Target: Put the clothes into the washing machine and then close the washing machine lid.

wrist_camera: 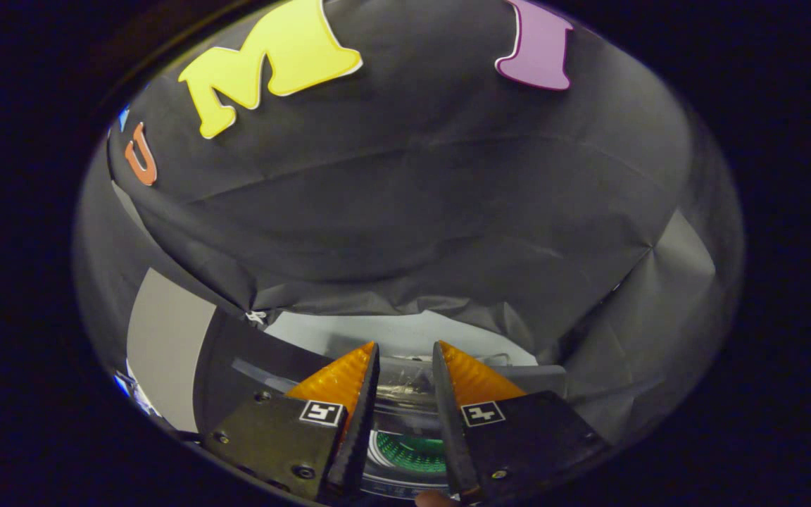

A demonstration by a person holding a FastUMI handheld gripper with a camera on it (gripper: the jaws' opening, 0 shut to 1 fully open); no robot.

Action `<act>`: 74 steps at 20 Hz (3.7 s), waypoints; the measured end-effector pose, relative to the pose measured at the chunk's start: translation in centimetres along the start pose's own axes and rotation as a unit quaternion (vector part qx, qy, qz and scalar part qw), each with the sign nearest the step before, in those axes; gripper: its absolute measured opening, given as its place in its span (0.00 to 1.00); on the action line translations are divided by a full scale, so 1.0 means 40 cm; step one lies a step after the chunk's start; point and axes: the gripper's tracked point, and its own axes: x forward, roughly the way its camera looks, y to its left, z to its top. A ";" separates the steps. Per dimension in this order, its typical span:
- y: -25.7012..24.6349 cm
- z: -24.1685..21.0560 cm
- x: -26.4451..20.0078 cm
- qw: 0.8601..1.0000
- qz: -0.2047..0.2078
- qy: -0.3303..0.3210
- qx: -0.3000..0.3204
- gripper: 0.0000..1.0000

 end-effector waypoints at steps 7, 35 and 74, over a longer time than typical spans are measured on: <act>0.003 -0.028 -0.047 0.999 -0.011 -0.043 0.018 0.48; 0.024 -0.231 -0.163 0.988 -0.087 -0.130 0.020 0.48; 0.206 -0.786 -0.907 0.916 -0.091 -0.389 -0.034 0.89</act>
